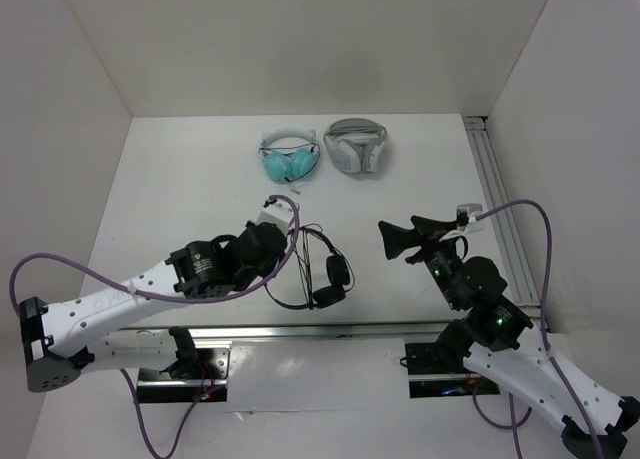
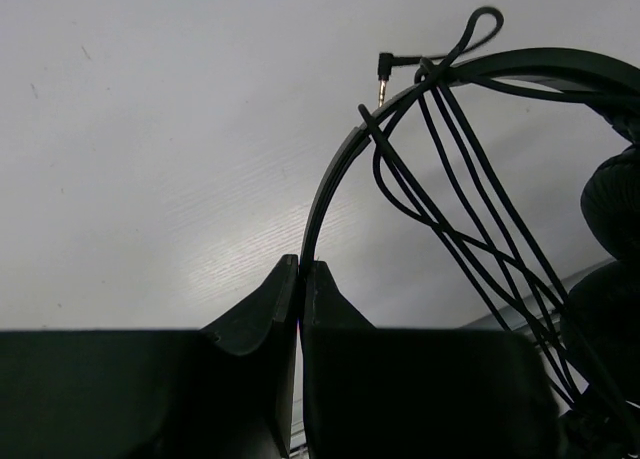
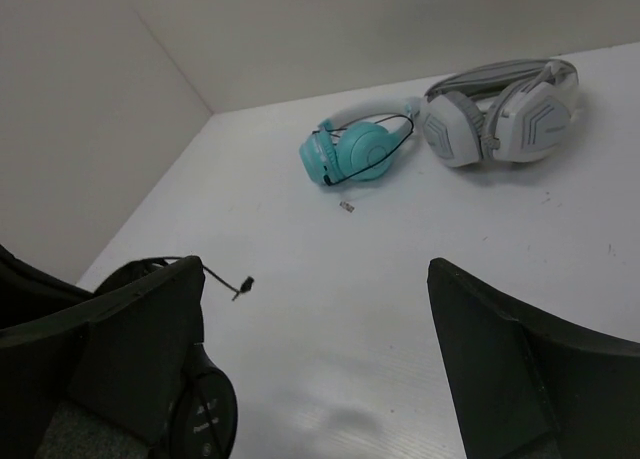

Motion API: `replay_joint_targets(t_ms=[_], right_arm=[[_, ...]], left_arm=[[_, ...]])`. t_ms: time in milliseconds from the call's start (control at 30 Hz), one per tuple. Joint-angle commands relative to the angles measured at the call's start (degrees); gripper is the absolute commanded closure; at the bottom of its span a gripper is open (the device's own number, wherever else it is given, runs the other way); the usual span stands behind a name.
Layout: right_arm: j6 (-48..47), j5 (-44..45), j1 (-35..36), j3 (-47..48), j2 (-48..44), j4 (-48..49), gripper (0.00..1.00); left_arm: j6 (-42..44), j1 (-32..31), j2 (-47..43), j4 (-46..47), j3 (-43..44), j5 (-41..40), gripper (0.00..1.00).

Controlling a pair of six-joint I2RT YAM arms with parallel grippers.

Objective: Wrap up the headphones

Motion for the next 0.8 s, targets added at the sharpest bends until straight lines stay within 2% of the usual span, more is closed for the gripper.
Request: replay_joint_targets(t_ms=[0,300,500,667,767], right_arm=[[2.19,3.8,-0.26,3.38,-0.63,-4.1,0.0],[2.72,2.57,-0.26,4.61,0.08,-5.34,0.0],[3.24,1.51,-0.26,4.09,0.08,-6.38,0.0],[3.77,1.51,-0.26,4.09,0.08,-6.92,0.0],[5.69,6.14,-0.26,5.48,-1.32,-9.37,0.0]], left_arm=[[-3.79,-0.22,-0.32,9.15,-1.33,-0.96,1.0],[-9.85,-0.22,0.21,12.15,-5.73,2.55,1.0],[-9.33,-0.22,2.31,15.58,-7.4,3.08,1.0],[-6.61,-0.22,8.1,17.6,-3.28,3.61,1.0],[-5.99,-0.22,12.75,18.13,0.32,4.75,1.0]])
